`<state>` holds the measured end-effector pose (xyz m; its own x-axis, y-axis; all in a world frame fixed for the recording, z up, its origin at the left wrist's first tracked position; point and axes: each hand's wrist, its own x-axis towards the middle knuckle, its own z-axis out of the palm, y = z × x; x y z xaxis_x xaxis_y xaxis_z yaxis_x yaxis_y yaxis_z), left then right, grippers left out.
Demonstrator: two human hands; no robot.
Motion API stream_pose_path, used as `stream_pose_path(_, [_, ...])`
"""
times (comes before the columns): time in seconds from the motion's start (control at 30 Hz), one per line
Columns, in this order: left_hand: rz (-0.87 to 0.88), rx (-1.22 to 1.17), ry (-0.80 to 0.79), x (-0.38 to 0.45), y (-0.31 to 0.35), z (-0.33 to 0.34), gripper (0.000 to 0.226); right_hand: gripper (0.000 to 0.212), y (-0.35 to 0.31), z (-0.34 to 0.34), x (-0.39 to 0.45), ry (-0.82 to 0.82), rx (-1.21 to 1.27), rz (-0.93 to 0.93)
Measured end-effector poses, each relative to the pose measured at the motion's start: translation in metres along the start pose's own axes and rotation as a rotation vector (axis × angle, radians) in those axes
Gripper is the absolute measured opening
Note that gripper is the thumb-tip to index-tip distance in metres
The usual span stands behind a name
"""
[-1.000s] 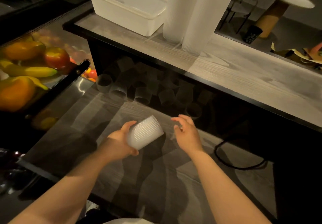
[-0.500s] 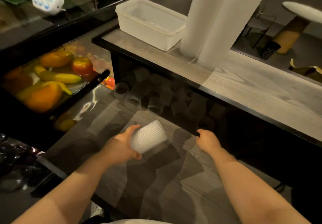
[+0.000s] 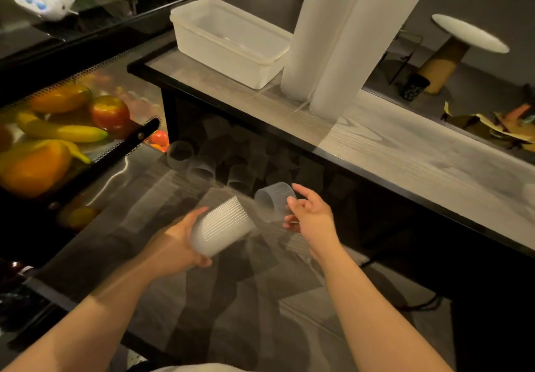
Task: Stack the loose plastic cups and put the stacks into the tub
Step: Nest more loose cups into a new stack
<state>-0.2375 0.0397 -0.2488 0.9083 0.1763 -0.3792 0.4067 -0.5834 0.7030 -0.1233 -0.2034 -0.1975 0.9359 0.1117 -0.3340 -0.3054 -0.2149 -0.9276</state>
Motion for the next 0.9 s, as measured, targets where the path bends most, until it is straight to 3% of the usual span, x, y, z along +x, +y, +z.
stream_pose_path(0.13, [0.048, -0.031, -0.007, -0.004, -0.005, -0.001, 0.116, 0.031, -0.010, 0.021, -0.010, -0.124, 0.003, -0.047])
stream_pose_path(0.43, [0.058, -0.077, 0.041, -0.007, -0.020, -0.009, 0.113, 0.037, -0.010, 0.061, -0.017, -0.212, -0.459, -0.219])
stream_pose_path(0.6, [0.024, -0.082, 0.097, 0.000, -0.030, -0.018, 0.114, 0.065, -0.002, 0.089, -0.027, -0.343, -0.729, -0.286])
stream_pose_path(0.7, [-0.006, -0.020, 0.100, 0.005, -0.039, -0.031, 0.115, 0.063, 0.002, 0.103, -0.019, -0.371, -0.675, -0.290])
stream_pose_path(0.8, [-0.043, 0.027, 0.103, 0.011, -0.050, -0.043, 0.115, 0.047, 0.005, 0.111, 0.000, -0.196, -0.658, -0.422])
stream_pose_path(0.9, [-0.044, -0.016, 0.126, 0.017, -0.061, -0.052, 0.114, 0.039, 0.008, 0.108, 0.023, -0.013, -0.872, -0.364])
